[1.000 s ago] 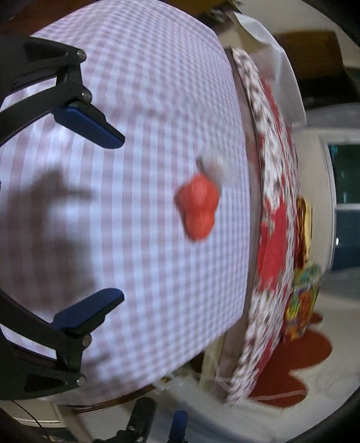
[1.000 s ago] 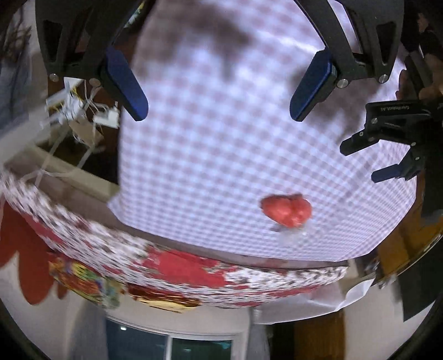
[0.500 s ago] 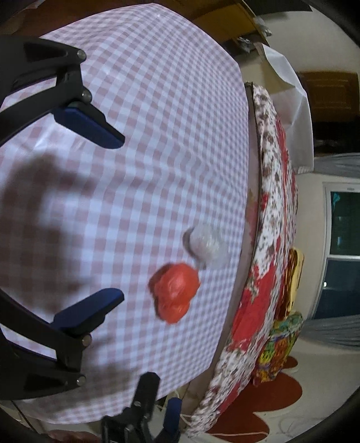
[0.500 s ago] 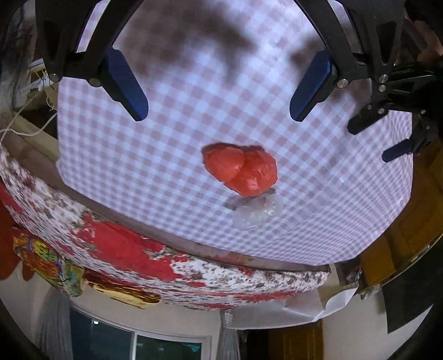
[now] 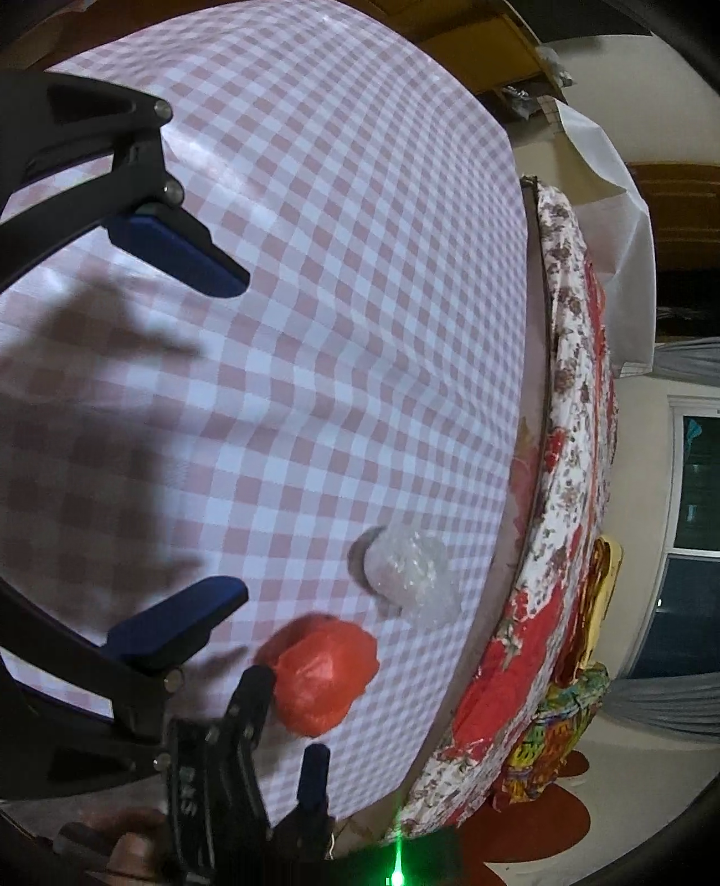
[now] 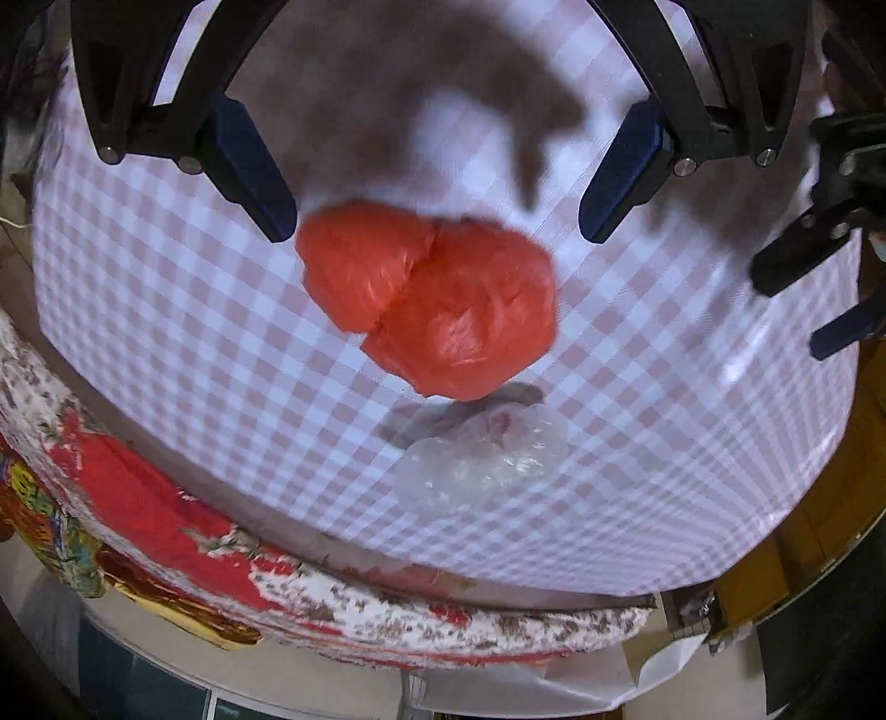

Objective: Collect trash
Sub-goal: 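Grasp the red plastic bag with the right tool while the left tool grasps the clear bag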

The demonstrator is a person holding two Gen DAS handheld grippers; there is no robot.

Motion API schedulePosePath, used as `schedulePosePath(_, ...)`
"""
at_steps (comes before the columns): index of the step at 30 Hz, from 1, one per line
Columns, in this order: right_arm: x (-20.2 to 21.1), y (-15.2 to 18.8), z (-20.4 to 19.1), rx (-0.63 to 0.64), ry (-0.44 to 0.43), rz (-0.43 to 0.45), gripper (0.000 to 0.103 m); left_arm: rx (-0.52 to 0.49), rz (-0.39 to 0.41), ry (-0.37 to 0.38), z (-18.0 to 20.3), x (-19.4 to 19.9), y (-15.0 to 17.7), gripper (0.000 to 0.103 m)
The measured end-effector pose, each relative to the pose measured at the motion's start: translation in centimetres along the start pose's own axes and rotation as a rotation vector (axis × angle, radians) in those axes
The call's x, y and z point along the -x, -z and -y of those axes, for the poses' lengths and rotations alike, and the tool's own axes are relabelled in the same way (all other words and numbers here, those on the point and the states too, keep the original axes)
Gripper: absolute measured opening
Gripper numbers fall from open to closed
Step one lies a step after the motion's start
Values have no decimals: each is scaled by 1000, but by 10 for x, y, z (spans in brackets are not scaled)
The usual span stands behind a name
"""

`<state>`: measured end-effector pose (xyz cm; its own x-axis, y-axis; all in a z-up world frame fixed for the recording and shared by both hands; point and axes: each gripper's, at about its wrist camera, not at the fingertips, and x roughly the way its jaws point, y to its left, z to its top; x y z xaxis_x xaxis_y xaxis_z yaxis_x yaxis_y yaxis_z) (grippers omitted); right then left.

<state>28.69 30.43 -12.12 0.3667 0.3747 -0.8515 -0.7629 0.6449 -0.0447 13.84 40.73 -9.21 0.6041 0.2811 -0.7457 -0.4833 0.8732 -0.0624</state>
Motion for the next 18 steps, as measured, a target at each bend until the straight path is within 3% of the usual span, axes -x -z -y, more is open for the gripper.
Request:
schedulePosePath(1,-7,-4,3,1,-4,-1,90,0,-3,2,0,-4,-2,101)
schedulePosePath(3,-13,-9,12,-14,-8,0,62,1,-1,9,3,-10,-8,101)
schedulePosePath(6,-15,-16,29,-41,-3,22,53,-14,0,22,13,-20,-17,101)
schedulePosePath(10,-17,-23,55,-79,17,37,48,-44,7,39,33,-36,-32,101)
schedulePosePath(18,-20,-34,95,-143,40,55,47,-96,-3,63,59,-75,-59,100)
